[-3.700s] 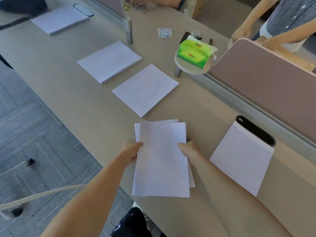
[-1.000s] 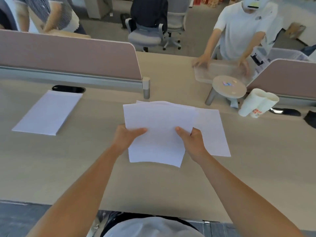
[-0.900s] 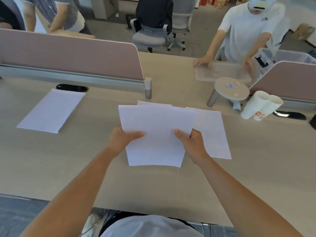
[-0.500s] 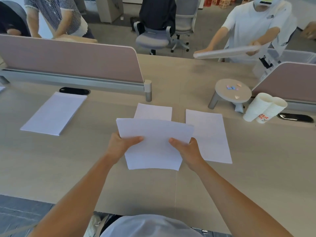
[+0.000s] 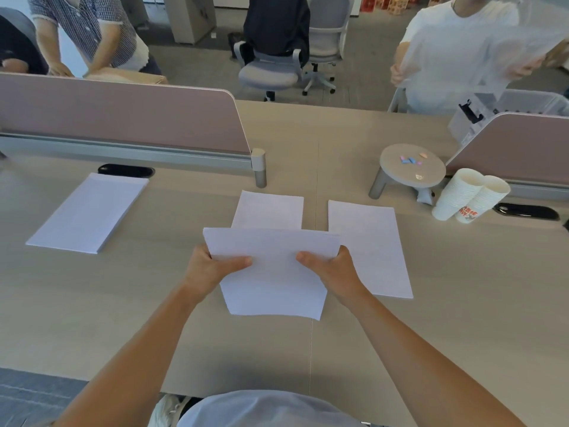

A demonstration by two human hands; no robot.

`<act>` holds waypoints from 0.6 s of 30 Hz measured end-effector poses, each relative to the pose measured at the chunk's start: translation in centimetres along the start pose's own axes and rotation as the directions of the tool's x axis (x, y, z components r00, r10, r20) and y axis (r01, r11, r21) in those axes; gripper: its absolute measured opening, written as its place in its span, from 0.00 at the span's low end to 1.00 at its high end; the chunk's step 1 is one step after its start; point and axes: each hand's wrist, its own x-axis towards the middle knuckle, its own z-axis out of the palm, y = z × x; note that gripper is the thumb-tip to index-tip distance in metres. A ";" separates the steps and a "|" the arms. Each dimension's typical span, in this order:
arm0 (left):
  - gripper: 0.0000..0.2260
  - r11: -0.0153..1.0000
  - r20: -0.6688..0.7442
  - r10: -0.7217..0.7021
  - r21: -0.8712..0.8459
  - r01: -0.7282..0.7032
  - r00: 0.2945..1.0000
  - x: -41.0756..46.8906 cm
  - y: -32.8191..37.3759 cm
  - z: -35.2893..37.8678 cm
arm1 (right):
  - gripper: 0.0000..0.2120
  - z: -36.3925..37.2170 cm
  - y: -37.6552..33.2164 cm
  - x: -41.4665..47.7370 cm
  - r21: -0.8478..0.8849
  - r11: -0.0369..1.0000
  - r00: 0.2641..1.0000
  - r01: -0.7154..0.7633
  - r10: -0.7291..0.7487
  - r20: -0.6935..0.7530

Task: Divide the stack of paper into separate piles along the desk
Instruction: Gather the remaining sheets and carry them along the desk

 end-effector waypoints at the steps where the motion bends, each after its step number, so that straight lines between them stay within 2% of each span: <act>1: 0.13 1.000 0.002 -0.015 0.004 0.015 1.000 0.0 -0.1 -0.1 | 0.06 -0.1 0.2 0.0 -0.013 1.000 1.000 0.002 -0.002 -0.001; 9: 0.23 0.999 -0.035 0.020 -0.046 -0.022 0.999 0.1 0.2 0.2 | 0.03 0.2 0.1 0.1 0.023 0.999 0.999 0.024 -0.023 -0.023; 13: 0.15 1.000 0.015 0.003 -0.012 -0.003 1.000 0.0 -0.4 -0.3 | 0.06 -0.5 1.0 0.1 -0.048 0.999 1.000 0.016 -0.016 -0.014; 18: 0.26 0.996 0.097 -0.069 -0.042 0.073 0.993 0.0 -2.0 -1.0 | 0.10 -1.5 2.5 0.4 -0.145 0.989 0.999 -0.031 0.032 0.007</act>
